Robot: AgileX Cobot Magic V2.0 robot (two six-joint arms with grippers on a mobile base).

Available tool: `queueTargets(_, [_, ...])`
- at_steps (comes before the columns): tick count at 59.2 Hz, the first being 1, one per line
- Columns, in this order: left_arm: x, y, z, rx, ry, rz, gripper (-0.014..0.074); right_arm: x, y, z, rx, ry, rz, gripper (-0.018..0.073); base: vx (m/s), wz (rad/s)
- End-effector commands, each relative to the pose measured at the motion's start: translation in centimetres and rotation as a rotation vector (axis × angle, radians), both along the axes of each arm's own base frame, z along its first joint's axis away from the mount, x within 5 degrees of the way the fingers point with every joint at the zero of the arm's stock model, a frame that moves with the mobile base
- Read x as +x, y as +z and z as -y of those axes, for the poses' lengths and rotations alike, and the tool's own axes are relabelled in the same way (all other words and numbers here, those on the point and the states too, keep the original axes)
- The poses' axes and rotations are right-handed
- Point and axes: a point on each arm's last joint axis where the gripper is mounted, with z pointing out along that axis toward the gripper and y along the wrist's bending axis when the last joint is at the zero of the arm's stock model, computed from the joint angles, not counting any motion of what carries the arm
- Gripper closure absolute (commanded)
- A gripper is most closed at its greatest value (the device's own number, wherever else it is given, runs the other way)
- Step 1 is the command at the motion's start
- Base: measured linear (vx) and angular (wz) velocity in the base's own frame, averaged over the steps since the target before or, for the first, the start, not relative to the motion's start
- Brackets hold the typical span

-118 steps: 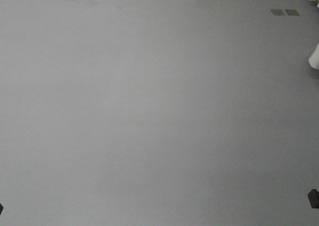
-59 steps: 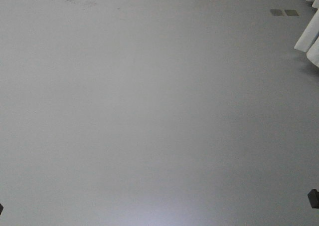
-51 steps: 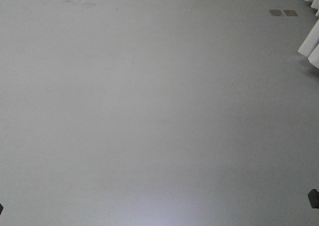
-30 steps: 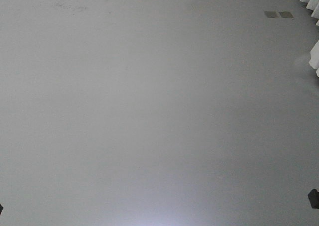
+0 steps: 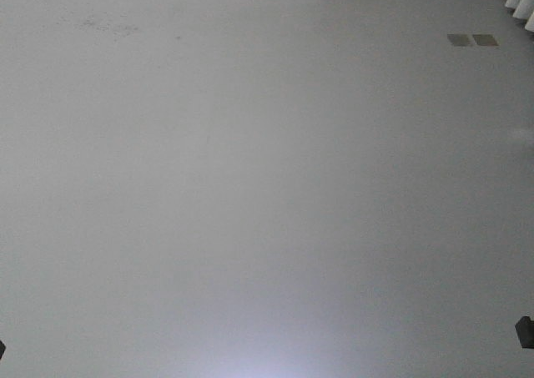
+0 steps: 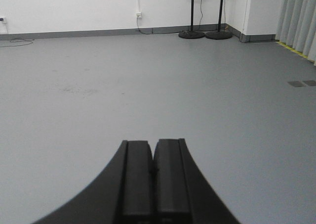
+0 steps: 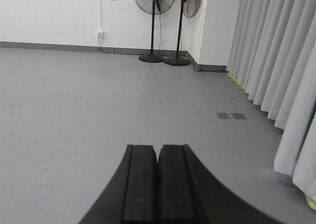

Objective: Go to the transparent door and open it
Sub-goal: 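Drive the base forward across the grey floor toward the glass door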

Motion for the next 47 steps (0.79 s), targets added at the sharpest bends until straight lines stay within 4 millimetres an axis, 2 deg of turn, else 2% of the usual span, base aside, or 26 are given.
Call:
queueTargets(1, [0.1,-0.23,0.02,-0.02,-0.002,0.063,0.0602,-0.04,0.45,-0.04,-0.021,0.005,0.087,0.0567,0.4,0.08])
queueTargets(25, [0.1,-0.23,0.02,-0.02,-0.002,0.063,0.0602,-0.04,0.45,-0.04,-0.021,0.005,0.087,0.0567,0.46,0.13])
queueTargets(47, [0.1,-0.23,0.02,-0.02,-0.002,0.063,0.0602,-0.04,0.45,-0.04,-0.021,0.005,0.087,0.0567,0.54,0.29])
